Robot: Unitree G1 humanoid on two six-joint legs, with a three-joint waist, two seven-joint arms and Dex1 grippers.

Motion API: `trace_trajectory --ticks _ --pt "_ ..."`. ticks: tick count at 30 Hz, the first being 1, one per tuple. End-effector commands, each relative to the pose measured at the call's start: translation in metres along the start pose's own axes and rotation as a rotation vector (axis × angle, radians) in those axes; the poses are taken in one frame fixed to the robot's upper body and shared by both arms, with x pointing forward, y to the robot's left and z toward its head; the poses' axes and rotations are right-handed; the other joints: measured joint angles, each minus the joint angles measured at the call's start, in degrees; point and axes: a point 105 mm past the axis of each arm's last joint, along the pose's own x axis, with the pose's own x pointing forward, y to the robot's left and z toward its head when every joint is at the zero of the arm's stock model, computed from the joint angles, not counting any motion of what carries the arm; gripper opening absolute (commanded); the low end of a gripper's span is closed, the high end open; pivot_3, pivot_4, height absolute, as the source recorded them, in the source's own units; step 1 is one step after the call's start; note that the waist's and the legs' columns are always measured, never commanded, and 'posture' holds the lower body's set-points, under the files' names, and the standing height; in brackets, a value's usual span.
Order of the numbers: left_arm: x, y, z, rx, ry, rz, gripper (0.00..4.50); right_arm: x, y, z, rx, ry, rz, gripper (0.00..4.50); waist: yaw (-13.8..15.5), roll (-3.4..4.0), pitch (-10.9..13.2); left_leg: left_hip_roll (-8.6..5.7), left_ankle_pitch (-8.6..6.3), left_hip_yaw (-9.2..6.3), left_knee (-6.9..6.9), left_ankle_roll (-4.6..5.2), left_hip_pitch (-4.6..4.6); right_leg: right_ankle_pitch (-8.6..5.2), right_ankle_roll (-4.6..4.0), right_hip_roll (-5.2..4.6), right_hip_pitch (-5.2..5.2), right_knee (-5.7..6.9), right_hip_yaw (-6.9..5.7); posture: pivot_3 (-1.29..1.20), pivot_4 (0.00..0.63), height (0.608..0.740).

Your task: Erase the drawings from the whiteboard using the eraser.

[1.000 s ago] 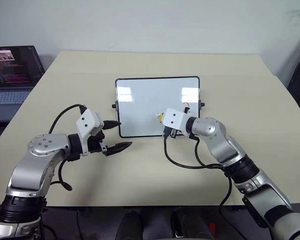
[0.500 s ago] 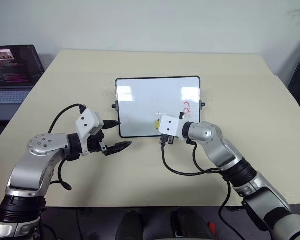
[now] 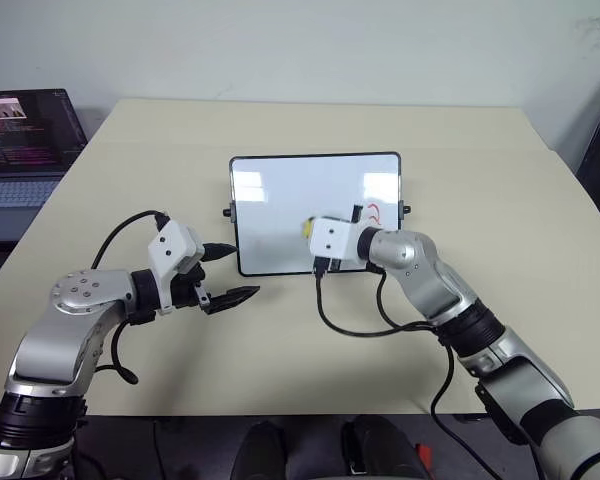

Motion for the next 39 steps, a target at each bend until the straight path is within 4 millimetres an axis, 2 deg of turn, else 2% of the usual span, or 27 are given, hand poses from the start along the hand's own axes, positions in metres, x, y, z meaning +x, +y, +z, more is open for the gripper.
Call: trace_trajectory --ticks 1,4,9,12,17,19,24,28,32,34,37,39 --pt "-0.007 0.001 0.015 0.061 -0.032 0.016 4.50 -0.001 -0.023 0.001 -0.016 0.002 -0.114 0.97 0.0 0.00 0.0 -0.01 0.00 0.00 0.01 0.00 0.03 0.00 0.00 0.00 0.01 0.04 -0.01 0.00 0.150 0.740" --pt "-0.007 0.000 0.015 0.061 -0.033 0.013 4.50 -0.002 -0.047 0.007 -0.014 -0.016 -0.235 0.97 0.0 0.00 0.0 -0.04 0.02 0.02 0.02 0.00 0.08 0.01 0.00 0.02 0.02 0.10 -0.03 0.00 0.150 0.740" --pt "-0.005 -0.002 0.014 0.059 -0.035 0.010 4.50 0.000 -0.046 0.006 -0.015 -0.013 -0.227 0.97 0.0 0.00 0.0 -0.04 0.03 0.01 0.01 -0.01 0.05 0.01 -0.01 0.03 0.02 0.08 -0.03 0.00 0.150 0.740" --pt "-0.004 -0.003 0.014 0.060 -0.037 0.006 4.50 0.000 -0.039 -0.001 -0.003 0.016 -0.176 0.97 0.0 0.00 0.0 -0.02 0.02 0.02 -0.01 -0.01 0.03 0.01 -0.01 0.03 0.01 0.04 -0.01 0.00 0.150 0.740" --pt "-0.004 -0.004 0.014 0.058 -0.037 0.004 4.50 -0.006 -0.004 -0.018 0.029 0.071 0.017 0.97 0.0 -0.02 0.0 -0.01 0.02 0.00 -0.01 0.00 0.05 0.01 -0.01 0.02 0.04 0.04 -0.04 0.00 0.150 0.740" --pt "-0.004 -0.004 0.014 0.058 -0.037 0.003 4.50 -0.008 -0.002 -0.018 0.027 0.075 0.025 0.97 0.0 -0.02 0.0 -0.02 0.02 0.00 0.01 0.00 0.09 0.01 -0.01 0.02 0.07 0.06 -0.03 0.00 0.150 0.740" --pt "-0.003 -0.004 0.014 0.058 -0.039 -0.005 4.50 -0.008 -0.039 -0.007 -0.018 0.042 -0.168 0.97 0.0 -0.01 0.0 -0.04 0.03 0.01 0.02 0.00 0.16 0.01 -0.01 0.03 0.11 0.10 -0.04 0.00 0.150 0.740" --pt "-0.002 -0.005 0.015 0.059 -0.042 -0.010 4.50 -0.008 -0.044 -0.004 -0.022 0.027 -0.199 0.97 0.0 -0.01 0.0 -0.05 0.03 0.02 0.03 -0.01 0.16 0.01 -0.01 0.04 0.11 0.10 -0.03 0.00 0.150 0.740" --pt "-0.001 -0.005 0.015 0.056 -0.046 -0.011 4.50 -0.008 -0.004 -0.017 0.019 0.067 0.017 0.97 0.1 -0.03 0.0 -0.04 0.02 0.01 0.00 -0.01 0.12 0.01 -0.01 0.02 0.10 0.06 -0.03 0.00 0.150 0.740" --pt "-0.001 -0.005 0.015 0.057 -0.046 -0.012 4.50 -0.009 0.006 -0.016 0.027 0.059 0.069 0.97 0.1 -0.03 0.0 -0.02 0.02 0.00 0.00 0.00 0.11 0.01 -0.01 0.01 0.11 0.04 -0.04 0.00 0.150 0.740" --pt "-0.001 -0.005 0.015 0.057 -0.047 -0.011 4.50 -0.009 0.001 -0.013 0.017 0.049 0.034 0.97 0.0 -0.03 0.0 -0.03 0.02 0.00 0.01 0.00 0.13 0.01 -0.01 0.01 0.11 0.07 -0.03 0.00 0.150 0.740" --pt "-0.001 -0.005 0.016 0.058 -0.050 -0.013 4.50 -0.007 -0.023 -0.010 0.007 0.045 -0.097 0.97 0.0 -0.02 0.0 -0.04 0.02 0.00 0.02 0.00 0.16 0.01 -0.01 0.02 0.11 0.09 -0.04 0.00 0.150 0.740"
